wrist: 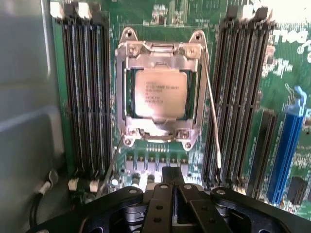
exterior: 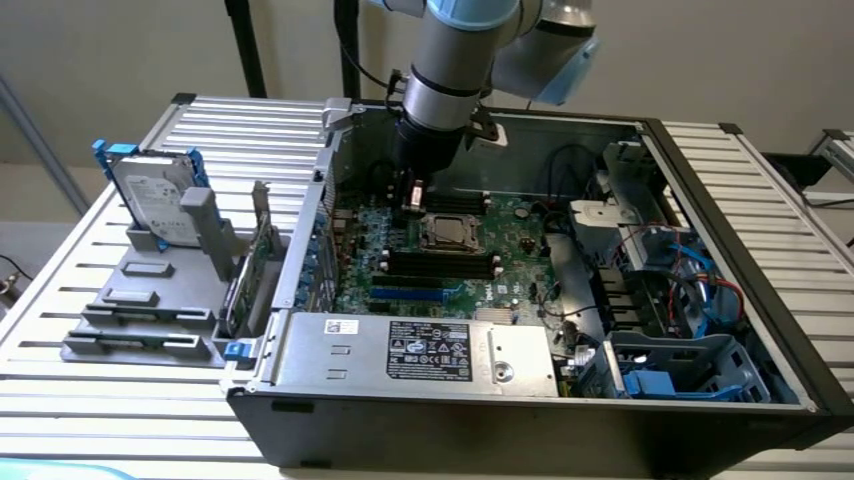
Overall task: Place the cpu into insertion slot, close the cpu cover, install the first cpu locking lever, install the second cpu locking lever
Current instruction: 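Close the cpu cover, then install the first cpu locking lever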
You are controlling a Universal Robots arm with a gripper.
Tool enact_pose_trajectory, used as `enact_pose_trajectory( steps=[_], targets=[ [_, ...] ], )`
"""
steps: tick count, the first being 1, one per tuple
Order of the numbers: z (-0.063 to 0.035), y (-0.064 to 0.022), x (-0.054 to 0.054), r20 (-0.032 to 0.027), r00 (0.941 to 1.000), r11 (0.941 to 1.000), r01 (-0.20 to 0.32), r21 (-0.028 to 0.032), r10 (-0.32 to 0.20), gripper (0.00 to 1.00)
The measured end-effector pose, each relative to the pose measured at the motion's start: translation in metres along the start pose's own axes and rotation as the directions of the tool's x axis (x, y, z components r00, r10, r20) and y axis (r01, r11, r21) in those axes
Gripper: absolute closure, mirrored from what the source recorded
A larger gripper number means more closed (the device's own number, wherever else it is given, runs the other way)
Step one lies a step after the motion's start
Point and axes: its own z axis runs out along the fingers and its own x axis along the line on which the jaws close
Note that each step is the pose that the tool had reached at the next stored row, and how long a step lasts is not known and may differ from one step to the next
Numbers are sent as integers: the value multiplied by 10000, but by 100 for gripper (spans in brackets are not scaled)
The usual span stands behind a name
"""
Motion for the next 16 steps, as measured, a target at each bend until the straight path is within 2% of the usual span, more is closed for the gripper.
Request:
enact_pose_trajectory(
  steps=[16],
  targets=[
    [-6, -12, -2, -2, 10000, 10000, -1, 12, 1, 89]
  ],
)
